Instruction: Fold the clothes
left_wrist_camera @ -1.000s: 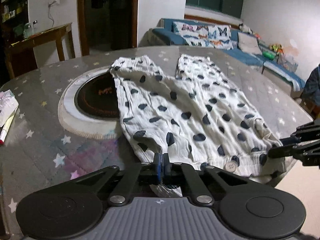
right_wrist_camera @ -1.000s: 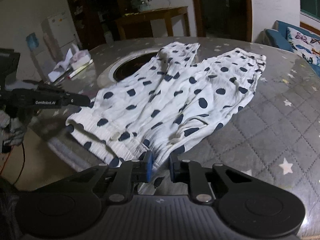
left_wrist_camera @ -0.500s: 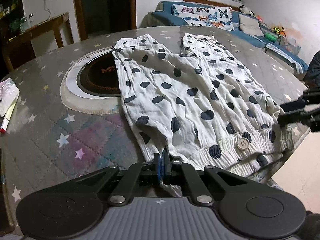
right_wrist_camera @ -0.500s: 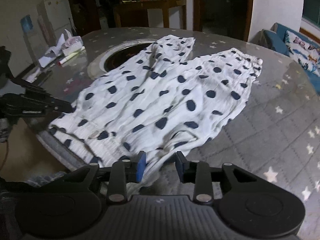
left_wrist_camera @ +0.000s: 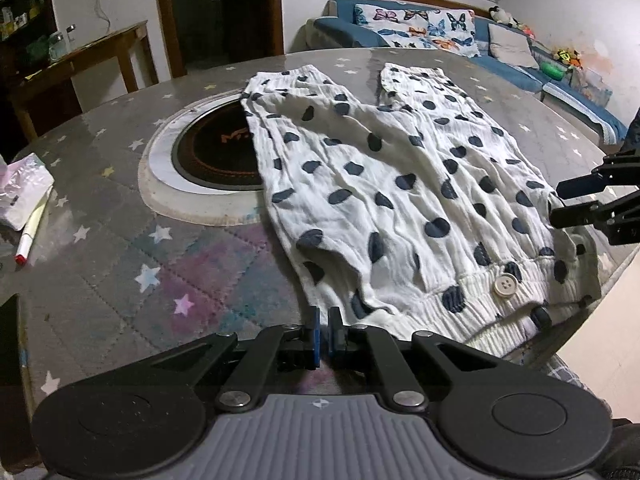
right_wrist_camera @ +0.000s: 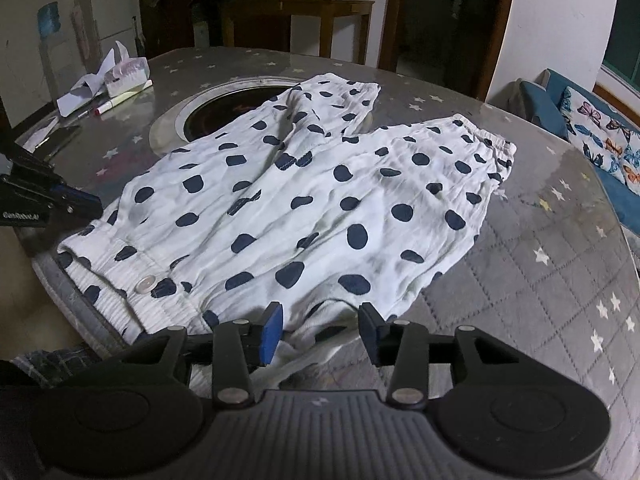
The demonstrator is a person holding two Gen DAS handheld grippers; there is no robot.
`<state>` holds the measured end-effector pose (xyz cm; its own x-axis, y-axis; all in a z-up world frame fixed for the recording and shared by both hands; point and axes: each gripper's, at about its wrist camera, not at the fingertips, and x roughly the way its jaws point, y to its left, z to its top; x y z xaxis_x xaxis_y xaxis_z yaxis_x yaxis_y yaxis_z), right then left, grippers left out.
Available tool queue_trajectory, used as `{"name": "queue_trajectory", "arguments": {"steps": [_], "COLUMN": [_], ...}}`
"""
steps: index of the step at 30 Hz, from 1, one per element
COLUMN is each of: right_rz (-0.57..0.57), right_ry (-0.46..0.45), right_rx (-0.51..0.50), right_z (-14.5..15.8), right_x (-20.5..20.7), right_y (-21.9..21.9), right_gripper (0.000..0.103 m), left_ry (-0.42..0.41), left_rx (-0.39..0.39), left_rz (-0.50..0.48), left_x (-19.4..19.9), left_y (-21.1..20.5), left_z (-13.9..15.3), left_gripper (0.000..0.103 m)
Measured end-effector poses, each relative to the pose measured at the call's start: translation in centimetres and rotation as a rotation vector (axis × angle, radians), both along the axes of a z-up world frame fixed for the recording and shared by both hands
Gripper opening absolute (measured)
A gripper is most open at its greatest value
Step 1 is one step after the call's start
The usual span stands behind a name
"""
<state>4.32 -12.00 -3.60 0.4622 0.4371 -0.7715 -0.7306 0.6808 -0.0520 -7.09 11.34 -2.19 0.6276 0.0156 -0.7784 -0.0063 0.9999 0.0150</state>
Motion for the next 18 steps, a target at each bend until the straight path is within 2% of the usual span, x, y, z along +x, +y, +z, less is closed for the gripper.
{"name": "queue_trajectory", "arguments": {"steps": [5,9,11,18], "right_rz": [0.006,0.004,0.001,-0.018], "right_ry": [-0.012,-0.019,-0.019,0.018], "right_rx": [-0.004,-0.003,-0.003,-0.006], "right_z": [-0.1,-0.3,-0.5,-1.9], "right_x": [0.8,1.7,2.2,3.7], "right_y": [0.6,1.0,1.1,1.2], "right_gripper": [0.046,0.049,0.049,0.049], "left_ry": [-0.026,-0.047,-0.059,-0.063], "left_rx": [0.000,-0.012,-0.019,-0.062], "left_rz": [0.018,0.018,0.018,-0.011], "left_x": [0.6,1.8,2.4,5.4], "left_y": [0.4,0.2,-0.1,-1.4], "left_z": [0.8,1.2,1.3,0.5], "left_gripper": [0.006,0.021,0.026,0.026]}}
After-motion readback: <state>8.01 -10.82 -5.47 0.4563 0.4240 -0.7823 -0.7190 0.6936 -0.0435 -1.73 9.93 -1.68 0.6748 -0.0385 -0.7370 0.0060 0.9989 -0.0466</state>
